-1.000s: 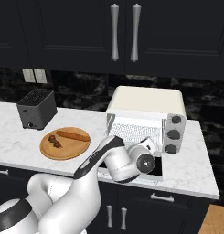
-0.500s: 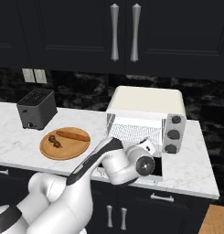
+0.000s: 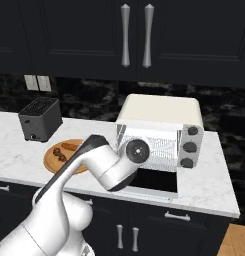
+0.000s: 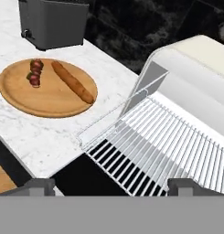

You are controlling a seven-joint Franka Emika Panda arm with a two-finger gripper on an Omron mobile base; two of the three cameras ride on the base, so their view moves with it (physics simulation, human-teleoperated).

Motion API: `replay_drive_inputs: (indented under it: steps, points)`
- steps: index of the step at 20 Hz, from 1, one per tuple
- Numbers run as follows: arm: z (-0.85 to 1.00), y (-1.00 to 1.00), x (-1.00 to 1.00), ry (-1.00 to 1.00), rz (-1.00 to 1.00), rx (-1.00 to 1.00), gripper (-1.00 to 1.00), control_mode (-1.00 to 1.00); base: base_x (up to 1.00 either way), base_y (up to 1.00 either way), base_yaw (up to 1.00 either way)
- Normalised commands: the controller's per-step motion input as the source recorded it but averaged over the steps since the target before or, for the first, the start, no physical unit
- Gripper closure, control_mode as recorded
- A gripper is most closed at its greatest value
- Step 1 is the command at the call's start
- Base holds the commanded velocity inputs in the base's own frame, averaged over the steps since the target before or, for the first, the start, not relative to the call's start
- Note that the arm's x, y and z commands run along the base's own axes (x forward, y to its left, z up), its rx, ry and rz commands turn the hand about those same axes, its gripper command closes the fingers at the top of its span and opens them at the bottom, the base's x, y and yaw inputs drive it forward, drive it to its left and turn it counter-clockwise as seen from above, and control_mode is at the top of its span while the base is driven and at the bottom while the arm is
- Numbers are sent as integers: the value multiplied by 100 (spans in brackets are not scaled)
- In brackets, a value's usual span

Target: Pick up the kebab skewer and baguette bread, and place them inside the toaster oven. Close the toaster oven door and start by setting the timer.

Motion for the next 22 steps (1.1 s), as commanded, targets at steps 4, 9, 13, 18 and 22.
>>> replay_drive_inputs:
  steps: [4,9,13,18,22]
  points:
    - [2,100,-22,26,0,2,-100,-100,0,0,0]
    - [0,100,-6,14,0,0,-100,-100,0,0,0]
    - [0,100,20,16,0,0,-100,-100,0,0,0]
    - [-1,100,29,19,-4,0,-100,-100,0,0,0]
    - [-8,86,50,27,-1,0,-100,-100,0,0,0]
